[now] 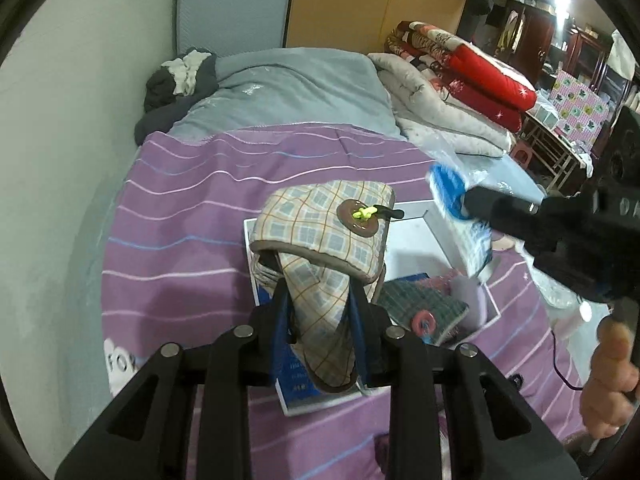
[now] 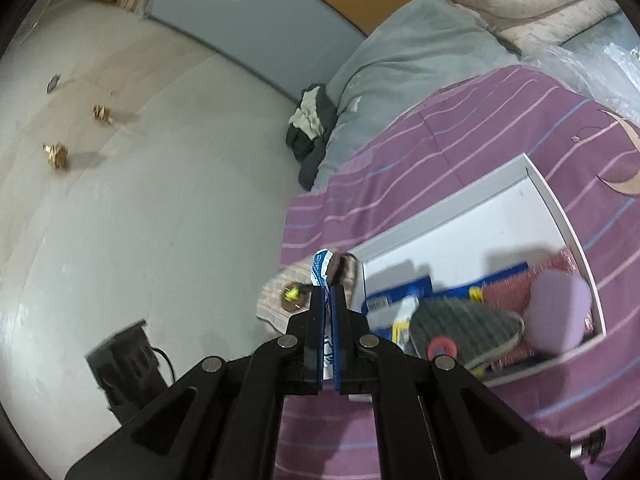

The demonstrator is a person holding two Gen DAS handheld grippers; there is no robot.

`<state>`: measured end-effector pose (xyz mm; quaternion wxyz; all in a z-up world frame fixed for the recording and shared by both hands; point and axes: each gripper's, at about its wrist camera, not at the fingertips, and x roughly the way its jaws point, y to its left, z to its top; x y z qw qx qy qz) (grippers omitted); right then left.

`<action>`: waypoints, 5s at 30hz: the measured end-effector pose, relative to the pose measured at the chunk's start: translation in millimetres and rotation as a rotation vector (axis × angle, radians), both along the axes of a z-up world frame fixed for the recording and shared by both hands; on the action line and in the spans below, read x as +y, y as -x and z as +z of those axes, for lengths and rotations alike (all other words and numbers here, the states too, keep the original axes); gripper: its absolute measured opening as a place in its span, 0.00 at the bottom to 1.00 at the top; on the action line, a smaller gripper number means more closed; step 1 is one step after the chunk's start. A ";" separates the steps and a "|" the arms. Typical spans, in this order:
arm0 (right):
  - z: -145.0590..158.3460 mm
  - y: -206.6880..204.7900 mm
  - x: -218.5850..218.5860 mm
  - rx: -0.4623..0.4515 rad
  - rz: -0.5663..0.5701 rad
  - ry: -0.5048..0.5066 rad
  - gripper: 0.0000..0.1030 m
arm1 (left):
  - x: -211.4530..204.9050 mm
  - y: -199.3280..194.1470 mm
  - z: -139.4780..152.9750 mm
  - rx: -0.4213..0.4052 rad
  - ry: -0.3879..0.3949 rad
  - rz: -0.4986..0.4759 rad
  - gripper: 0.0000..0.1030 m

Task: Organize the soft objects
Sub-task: 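Carry the beige plaid pouch into the box with the left tool while the right holds the blue brush, then release the beige pouch in the box and lift the left tool away, then move the right tool to the white plush toy beside the pink bottle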

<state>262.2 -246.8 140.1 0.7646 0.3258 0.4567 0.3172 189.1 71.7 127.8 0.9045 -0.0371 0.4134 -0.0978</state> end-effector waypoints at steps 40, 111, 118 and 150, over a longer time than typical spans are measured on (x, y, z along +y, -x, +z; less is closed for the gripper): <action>-71.0 -30.1 -54.8 0.012 -0.193 0.050 0.01 | -9.0 -46.5 -47.4 0.079 -0.055 0.132 0.60; -33.0 14.6 -49.6 0.075 0.074 0.425 0.60 | -61.9 44.5 -34.5 0.154 -0.071 0.118 0.24; -10.9 47.7 -52.6 0.049 0.118 0.439 0.60 | -66.6 82.8 -14.0 0.113 -0.124 0.149 0.51; -57.4 187.6 -99.1 -0.178 -0.041 0.541 0.67 | -75.0 159.8 -63.3 0.064 0.018 0.074 0.57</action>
